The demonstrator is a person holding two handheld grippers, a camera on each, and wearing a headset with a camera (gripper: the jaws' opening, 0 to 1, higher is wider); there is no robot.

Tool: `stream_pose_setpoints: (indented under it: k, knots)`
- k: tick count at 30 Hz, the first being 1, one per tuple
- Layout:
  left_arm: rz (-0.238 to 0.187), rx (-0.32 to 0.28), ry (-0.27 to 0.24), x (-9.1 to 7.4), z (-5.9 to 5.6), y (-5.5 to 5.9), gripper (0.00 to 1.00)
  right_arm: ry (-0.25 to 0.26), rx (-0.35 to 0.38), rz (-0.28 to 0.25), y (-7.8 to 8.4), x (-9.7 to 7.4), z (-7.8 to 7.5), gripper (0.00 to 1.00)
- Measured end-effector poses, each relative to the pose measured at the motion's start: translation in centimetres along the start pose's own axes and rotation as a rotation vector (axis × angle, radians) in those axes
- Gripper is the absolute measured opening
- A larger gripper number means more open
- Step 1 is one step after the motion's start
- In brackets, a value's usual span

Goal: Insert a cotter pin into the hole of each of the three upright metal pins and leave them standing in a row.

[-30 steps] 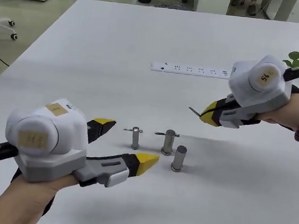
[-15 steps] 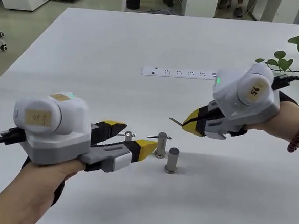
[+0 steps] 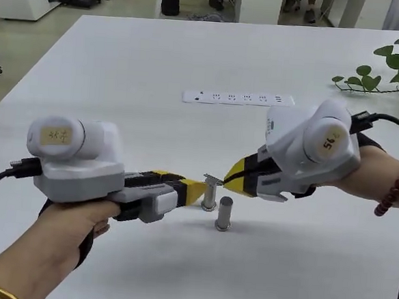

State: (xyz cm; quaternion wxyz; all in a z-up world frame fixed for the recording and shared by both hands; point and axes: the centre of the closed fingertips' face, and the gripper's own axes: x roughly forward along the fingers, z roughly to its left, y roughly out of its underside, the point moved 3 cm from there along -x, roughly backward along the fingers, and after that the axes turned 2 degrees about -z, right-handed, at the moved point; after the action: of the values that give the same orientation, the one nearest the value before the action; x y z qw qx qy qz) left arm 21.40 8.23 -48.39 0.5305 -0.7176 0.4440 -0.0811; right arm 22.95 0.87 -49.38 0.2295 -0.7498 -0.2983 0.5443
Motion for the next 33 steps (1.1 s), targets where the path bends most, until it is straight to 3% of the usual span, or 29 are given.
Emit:
stream_pose_setpoints:
  k: [6, 15, 33]
  knots:
    - [0.012, -0.034, 0.029, 0.1, -0.5, 0.3, 0.1, -0.016, -0.035, -0.007, -0.4, 0.1, 0.5, 0.0]
    - [0.01, -0.06, 0.047, 0.2, -0.9, 0.4, 0.03, -0.029, -0.066, -0.023, -0.9, 0.2, 1.1, 0.0]
    - [0.004, -0.097, 0.073, 0.3, -1.2, 0.4, 0.0, -0.02, -0.059, -0.046, -1.6, 0.4, 1.4, 0.0]
